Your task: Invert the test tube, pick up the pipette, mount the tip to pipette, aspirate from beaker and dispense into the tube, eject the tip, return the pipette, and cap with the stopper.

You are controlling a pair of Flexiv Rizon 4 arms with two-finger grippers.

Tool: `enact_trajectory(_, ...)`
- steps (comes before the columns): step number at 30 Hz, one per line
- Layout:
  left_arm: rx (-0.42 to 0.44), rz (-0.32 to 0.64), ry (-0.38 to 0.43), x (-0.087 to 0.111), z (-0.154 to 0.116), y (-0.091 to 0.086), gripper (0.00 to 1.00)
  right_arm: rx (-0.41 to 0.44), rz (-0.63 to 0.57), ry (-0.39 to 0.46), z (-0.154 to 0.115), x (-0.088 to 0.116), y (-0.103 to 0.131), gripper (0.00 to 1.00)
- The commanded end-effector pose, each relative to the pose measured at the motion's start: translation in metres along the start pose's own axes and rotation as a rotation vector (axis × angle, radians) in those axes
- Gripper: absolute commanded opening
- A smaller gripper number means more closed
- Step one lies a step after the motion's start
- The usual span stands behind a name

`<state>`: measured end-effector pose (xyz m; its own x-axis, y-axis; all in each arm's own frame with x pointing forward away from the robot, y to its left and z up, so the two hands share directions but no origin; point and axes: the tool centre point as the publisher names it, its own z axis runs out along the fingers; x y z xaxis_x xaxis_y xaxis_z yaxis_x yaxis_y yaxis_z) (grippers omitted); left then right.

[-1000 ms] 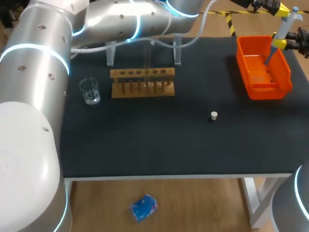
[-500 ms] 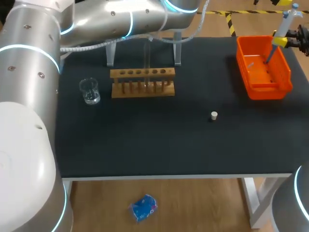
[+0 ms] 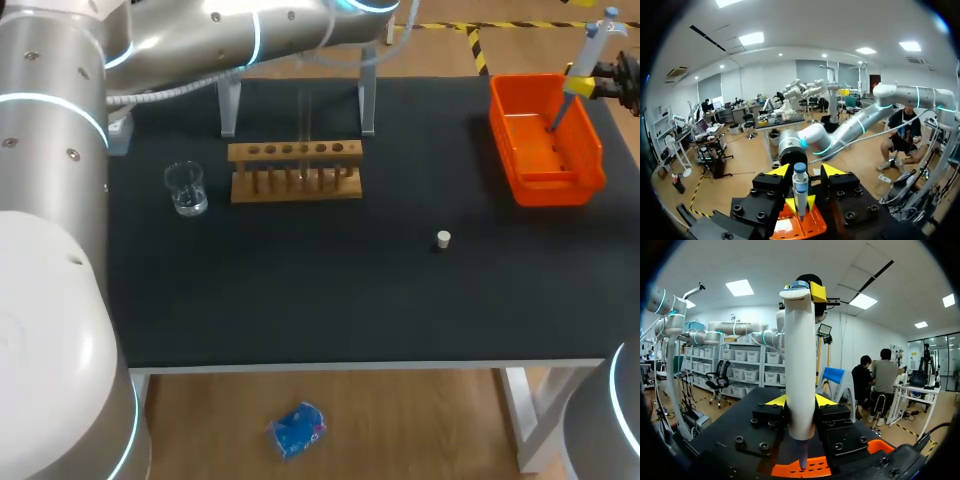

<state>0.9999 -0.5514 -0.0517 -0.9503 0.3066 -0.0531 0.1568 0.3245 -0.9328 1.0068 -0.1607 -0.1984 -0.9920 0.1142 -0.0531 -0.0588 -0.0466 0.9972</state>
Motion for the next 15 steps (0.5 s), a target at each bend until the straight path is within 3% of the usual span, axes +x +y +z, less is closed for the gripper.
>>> enact_trajectory(1,-0.014,-0.035,-0.038,0.024,-0.016,0.007,1.0,0.002,0.0,0.002,0.0,-0.001,0.001,0.0)
enact_trajectory(9,-0.115,-0.156,-0.11,0.063,-0.038,0.032,1.0,0.002,0.0,0.002,0.0,-0.001,0.001,0.0)
enact_trajectory(15,-0.116,-0.182,-0.168,0.092,-0.052,0.041,1.0,0.002,0.0,0.002,0.0,-0.001,0.001,0.0)
